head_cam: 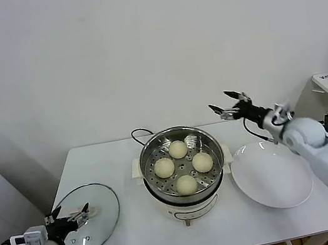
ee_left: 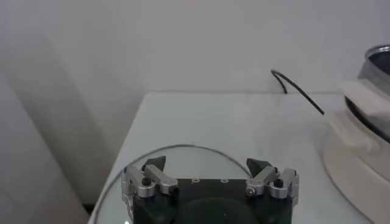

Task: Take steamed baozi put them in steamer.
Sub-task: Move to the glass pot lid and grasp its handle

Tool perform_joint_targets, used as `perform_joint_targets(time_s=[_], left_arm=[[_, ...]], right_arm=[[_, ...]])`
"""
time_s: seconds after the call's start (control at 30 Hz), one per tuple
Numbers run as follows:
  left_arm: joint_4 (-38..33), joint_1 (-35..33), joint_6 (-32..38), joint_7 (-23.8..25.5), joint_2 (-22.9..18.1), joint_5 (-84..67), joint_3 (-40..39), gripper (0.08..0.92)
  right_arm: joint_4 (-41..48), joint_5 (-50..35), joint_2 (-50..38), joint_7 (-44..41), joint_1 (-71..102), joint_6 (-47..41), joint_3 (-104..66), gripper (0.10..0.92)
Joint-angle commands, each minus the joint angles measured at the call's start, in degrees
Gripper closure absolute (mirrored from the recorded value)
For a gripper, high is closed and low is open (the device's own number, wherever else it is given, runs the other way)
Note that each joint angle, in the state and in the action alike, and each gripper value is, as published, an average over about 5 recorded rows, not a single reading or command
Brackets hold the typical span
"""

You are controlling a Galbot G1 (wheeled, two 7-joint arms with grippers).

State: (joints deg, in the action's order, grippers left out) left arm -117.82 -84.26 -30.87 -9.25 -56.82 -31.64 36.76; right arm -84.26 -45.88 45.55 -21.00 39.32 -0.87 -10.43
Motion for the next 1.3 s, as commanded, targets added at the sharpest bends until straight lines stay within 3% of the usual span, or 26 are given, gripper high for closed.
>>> perform_joint_targets(time_s=[0.03, 0.43, 0.67, 0.9, 1.3], left_arm=[[3.84, -3.23, 12.68, 3.55, 0.46, 28.41, 0.14, 0.177], [14.13, -6.26, 30.89, 4.18, -0.69, 67.01, 0.2, 0.177], [20.27, -5.09, 40.8, 1.18, -4.44, 85.97, -0.17, 0.177], [24.27, -1.71, 44.12, -2.3, -7.67, 97.71, -0.65, 0.177], [30.28, 5.7, 43.98, -3.49, -9.43, 103.54, -0.88, 0.177]], right_arm=[[-4.58, 10.04, 9.45, 3.74, 27.23, 5.13, -27.16, 0.203], [-4.65, 14.96, 15.41, 3.23, 32.29, 5.07, -32.48, 0.203], [-3.57, 16.31, 17.08, 2.94, 32.85, 5.38, -33.39, 0.203], [-2.49, 16.49, 17.67, 2.4, 32.79, 5.65, -33.61, 0.203], [-0.36, 17.25, 18.45, 1.16, 32.37, 6.5, -33.56, 0.203]])
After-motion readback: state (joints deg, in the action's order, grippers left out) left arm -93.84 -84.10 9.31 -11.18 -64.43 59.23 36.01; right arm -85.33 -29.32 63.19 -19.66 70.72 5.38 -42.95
